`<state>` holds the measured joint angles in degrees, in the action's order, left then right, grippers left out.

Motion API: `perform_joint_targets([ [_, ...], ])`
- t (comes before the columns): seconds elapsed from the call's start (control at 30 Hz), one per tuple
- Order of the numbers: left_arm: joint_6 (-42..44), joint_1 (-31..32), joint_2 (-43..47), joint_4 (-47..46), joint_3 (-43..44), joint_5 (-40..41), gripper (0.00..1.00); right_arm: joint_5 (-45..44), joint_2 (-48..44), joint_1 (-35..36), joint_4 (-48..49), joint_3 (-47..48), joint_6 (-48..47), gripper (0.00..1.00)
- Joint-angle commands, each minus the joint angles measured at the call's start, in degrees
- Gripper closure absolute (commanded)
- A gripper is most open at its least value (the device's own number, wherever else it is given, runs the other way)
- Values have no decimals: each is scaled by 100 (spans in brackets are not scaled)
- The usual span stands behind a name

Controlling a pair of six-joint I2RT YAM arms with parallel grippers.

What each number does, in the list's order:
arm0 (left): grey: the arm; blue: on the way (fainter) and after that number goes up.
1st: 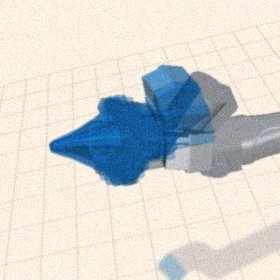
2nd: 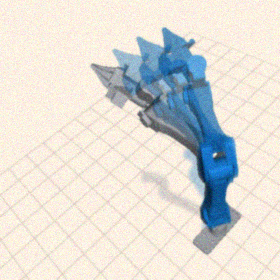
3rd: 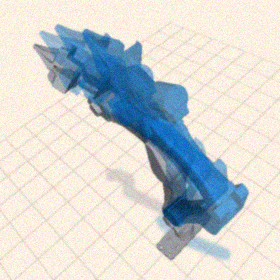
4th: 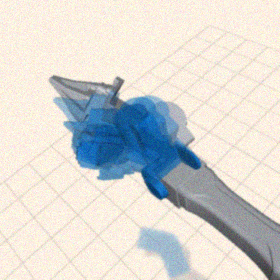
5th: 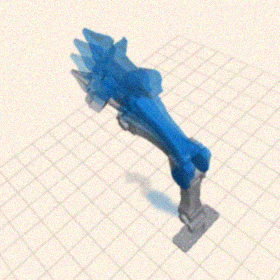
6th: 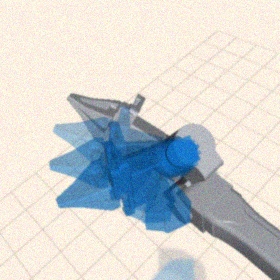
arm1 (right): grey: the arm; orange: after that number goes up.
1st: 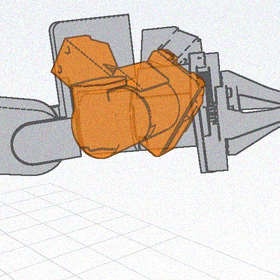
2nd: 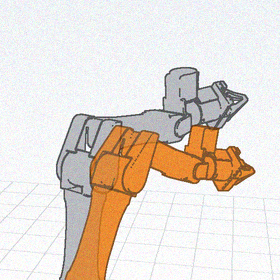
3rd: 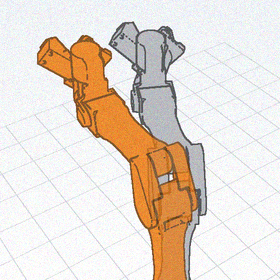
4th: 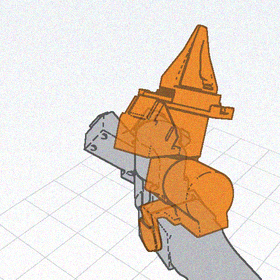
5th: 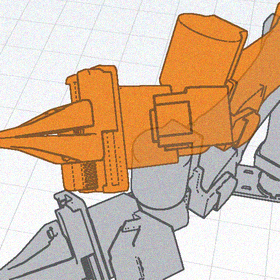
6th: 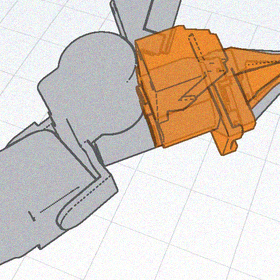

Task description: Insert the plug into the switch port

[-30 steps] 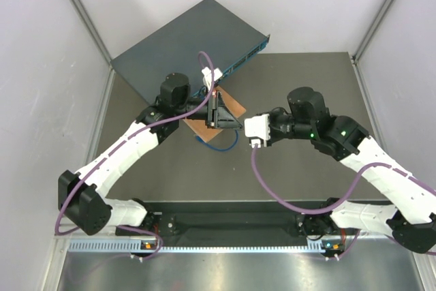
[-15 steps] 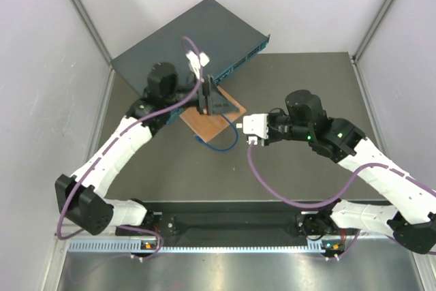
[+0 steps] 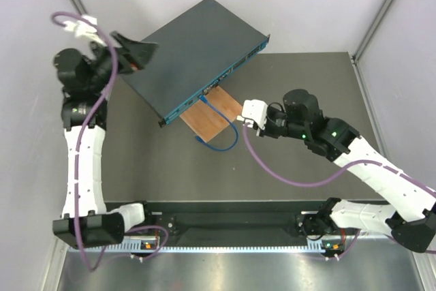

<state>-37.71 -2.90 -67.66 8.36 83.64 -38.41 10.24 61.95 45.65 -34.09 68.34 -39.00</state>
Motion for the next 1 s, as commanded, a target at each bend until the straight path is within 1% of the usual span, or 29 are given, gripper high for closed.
perform_joint_targets([
  [0.0,-473,-1199,-11,157,-215,273,1,-241,185,-109,324,329,560,100],
  [0.03,-770,-1474,16,140,-320,212,1,-242,203,-135,298,364,665,100],
  [0.07,-964,-1747,68,-78,-452,-84,1,-250,255,-205,289,391,727,100],
  [0.1,-1166,-2254,77,-202,-610,-253,1,-259,291,-232,280,443,806,100],
  [0.13,-1533,-2494,95,-334,-890,-428,1,-242,317,-275,254,479,946,100],
  [0.17,-1702,-2871,95,-561,-1032,-752,1,-233,396,-363,245,531,1017,100],
  [0.2,-2017,-3022,86,-772,-1338,-1008,1,-172,449,-468,210,558,1157,100],
  [0.23,-2151,-3154,77,-983,-1498,-1176,1,-154,449,-469,201,584,1228,100],
  [0.3,-2153,-3392,86,-1108,-1814,-1353,1,-119,537,-627,201,663,1351,100],
  [0.47,-2240,-3490,165,-1705,-2430,-1555,1,-171,896,-908,51,1040,1641,100],
  [0.5,-2327,-3481,165,-1906,-2675,-1590,1,-189,958,-943,25,1094,1676,100],
  [0.53,-2537,-3472,157,-2387,-2790,-1686,1,-163,1046,-1013,-1,1146,1755,100],
  [0.6,-2932,-3472,104,-2986,-3149,-1800,1,-154,1134,-1032,-10,1243,1800,100],
  [0.63,-3030,-3455,69,-3477,-3256,-1853,1,-145,1213,-1058,-19,1278,1852,100],
  [0.7,-3328,-3428,-45,-3997,-3537,-1933,2,-136,1310,-1067,-37,1384,1948,100],
  [0.73,-3478,-3428,-159,-4548,-3617,-2020,2,-136,1398,-1067,-45,1410,1984,100],
  [0.8,-3925,-3297,-291,-5105,-3810,-2100,2,-154,1477,-1075,-46,1498,2080,100],
  [0.87,-4068,-3096,-485,-5597,-3881,-2188,3,-128,1565,-1058,-28,1568,2125,100],
  [0.97,-4042,-2849,-608,-5687,-3934,-2031,4,-119,1679,-1067,7,1717,2239,100],
])
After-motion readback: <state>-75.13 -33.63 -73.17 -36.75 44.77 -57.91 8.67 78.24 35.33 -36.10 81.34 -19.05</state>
